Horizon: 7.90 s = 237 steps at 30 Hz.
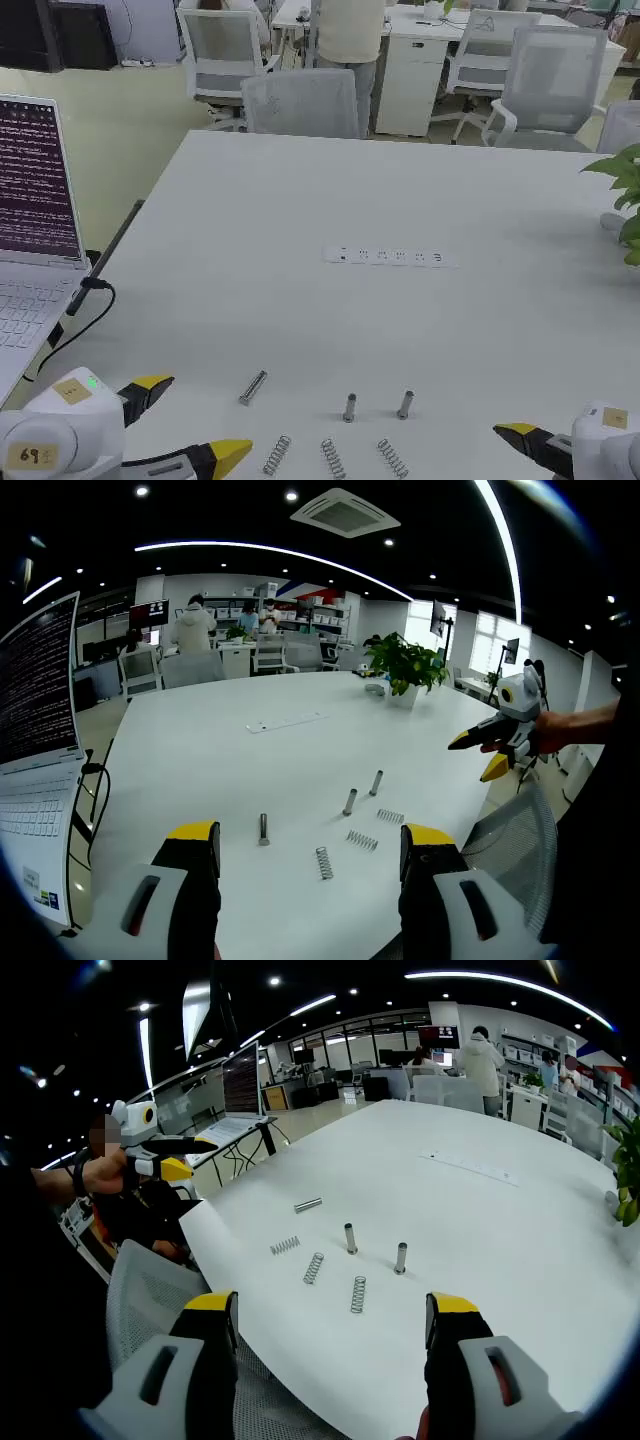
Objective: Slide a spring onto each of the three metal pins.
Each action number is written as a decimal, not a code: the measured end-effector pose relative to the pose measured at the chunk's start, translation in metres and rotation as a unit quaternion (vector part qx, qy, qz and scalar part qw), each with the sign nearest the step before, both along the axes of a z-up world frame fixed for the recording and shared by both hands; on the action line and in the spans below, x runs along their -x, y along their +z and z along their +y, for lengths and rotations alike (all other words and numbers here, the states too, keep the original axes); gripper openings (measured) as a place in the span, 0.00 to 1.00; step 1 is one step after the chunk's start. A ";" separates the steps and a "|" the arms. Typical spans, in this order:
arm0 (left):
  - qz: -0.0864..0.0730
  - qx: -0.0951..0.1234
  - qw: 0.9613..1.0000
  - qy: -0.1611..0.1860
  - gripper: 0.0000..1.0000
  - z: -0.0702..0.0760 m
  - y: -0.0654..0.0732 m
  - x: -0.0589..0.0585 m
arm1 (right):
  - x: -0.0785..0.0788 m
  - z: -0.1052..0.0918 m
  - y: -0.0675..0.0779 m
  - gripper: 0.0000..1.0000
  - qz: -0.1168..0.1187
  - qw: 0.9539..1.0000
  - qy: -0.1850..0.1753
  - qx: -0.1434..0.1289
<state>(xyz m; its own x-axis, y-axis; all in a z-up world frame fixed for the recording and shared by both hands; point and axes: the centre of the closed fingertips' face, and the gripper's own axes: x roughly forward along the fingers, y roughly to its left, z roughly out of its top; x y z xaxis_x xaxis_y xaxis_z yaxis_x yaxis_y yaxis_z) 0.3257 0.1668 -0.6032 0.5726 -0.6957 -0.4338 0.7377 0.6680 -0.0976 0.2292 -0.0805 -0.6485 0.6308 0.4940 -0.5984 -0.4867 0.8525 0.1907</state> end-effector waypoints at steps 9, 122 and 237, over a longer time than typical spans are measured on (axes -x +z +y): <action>0.002 0.001 1.000 0.003 0.69 0.002 -0.001 0.001 | 0.001 -0.001 0.001 0.76 0.001 1.000 -0.006 -0.004; 0.046 -0.051 0.997 -0.026 0.45 -0.051 -0.070 -0.106 | 0.000 -0.031 -0.018 0.64 0.013 0.997 -0.069 -0.017; 0.170 -0.158 0.972 0.037 0.00 -0.064 -0.152 -0.126 | -0.001 -0.042 -0.029 0.63 0.028 0.995 -0.086 -0.029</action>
<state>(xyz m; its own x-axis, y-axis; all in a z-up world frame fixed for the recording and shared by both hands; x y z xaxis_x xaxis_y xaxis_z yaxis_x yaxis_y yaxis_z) 0.4515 0.1029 -0.7548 0.4019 -0.4604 -0.7915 0.6480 0.7537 -0.1094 0.2298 -0.1222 -0.6778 0.6747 0.4169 -0.6091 -0.3222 0.9088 0.2652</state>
